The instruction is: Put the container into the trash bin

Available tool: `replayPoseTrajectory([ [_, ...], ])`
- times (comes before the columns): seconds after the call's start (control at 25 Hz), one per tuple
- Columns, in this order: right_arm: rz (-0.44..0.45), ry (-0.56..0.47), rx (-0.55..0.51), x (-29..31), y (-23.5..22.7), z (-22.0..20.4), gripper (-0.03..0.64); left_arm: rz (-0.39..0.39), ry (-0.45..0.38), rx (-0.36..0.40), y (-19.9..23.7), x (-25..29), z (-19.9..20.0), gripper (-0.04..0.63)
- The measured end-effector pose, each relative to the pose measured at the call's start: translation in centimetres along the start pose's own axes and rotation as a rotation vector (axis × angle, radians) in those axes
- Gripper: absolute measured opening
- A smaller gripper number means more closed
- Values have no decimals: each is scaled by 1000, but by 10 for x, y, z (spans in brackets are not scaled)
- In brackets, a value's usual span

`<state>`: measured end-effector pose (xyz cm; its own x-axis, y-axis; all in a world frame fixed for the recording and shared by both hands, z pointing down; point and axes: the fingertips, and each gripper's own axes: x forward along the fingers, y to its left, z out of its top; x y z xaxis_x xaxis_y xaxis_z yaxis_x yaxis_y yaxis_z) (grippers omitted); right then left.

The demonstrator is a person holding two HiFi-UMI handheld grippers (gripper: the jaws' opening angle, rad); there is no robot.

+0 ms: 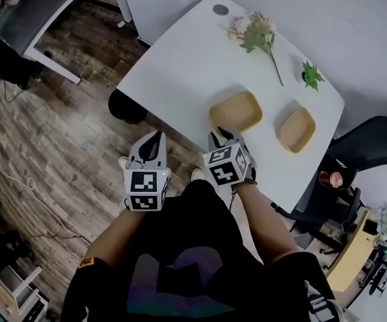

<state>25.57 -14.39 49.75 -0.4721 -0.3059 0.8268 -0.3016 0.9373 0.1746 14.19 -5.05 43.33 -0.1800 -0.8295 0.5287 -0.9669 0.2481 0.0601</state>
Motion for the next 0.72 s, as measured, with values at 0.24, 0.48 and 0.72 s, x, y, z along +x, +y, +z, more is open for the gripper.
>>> replayPoseTrajectory([
  [0.24, -72, 72, -1, 11, -5, -8, 66, -68, 36, 17, 0, 24, -10, 8],
  [0.48, -128, 98, 5, 11, -7, -4, 32, -117, 38, 11, 6, 36, -12, 8],
  [0.72, -154, 60, 40, -2, 8, 41, 32, -140, 15, -18, 38, 33, 2, 8],
])
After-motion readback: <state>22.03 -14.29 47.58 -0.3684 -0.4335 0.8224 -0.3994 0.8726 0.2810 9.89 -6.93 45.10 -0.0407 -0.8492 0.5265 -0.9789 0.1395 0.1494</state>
